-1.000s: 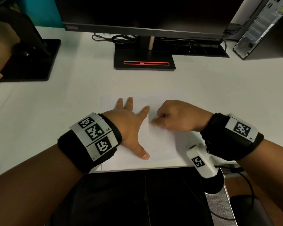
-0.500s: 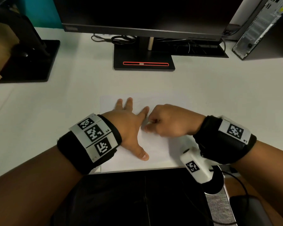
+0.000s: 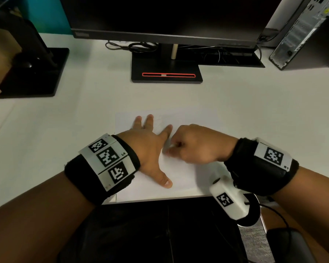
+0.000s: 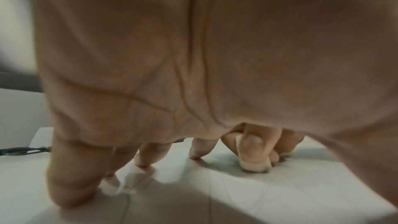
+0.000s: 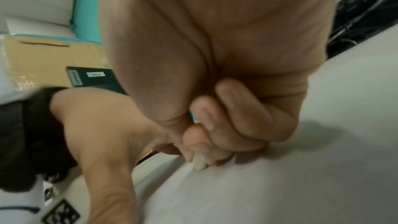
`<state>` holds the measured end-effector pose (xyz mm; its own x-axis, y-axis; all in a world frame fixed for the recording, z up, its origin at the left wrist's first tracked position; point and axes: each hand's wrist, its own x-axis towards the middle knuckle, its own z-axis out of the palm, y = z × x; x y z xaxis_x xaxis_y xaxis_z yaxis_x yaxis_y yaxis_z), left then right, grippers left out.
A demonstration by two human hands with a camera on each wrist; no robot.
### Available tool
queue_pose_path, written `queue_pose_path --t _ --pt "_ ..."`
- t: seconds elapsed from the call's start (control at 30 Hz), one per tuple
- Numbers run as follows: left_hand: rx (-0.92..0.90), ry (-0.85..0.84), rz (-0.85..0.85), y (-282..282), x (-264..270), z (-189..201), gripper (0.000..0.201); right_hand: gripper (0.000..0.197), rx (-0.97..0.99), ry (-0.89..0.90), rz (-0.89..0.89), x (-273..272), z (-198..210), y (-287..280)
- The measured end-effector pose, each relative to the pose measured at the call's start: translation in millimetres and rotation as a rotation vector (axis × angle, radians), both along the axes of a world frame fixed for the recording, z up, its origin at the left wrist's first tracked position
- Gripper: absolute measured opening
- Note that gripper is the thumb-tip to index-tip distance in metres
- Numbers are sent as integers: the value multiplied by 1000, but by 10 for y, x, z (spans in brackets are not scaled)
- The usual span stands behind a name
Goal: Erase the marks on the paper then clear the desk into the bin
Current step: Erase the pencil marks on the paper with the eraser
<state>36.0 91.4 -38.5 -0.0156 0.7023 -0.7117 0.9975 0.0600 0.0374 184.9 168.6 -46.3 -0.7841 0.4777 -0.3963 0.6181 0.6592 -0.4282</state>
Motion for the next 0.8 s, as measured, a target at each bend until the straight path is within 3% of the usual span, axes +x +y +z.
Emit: queue_pose_path --t 0.17,0.27,0.33,0.47,0.63,0.8 --pt "-2 5 6 -4 -1 7 148 48 9 32 -254 122 0 362" --pt "-4 3 7 -7 1 15 148 48 80 11 -165 104 -6 253" --pt "-4 2 6 -3 3 8 147 47 16 3 -125 111 -26 191" --pt "-8 3 7 -4 6 21 148 42 10 17 -287 186 11 377" --pt "-10 6 5 4 6 13 148 47 -23 -7 -150 159 -36 204" --pt "-9 0 10 -6 9 26 147 46 -5 34 -284 190 15 391"
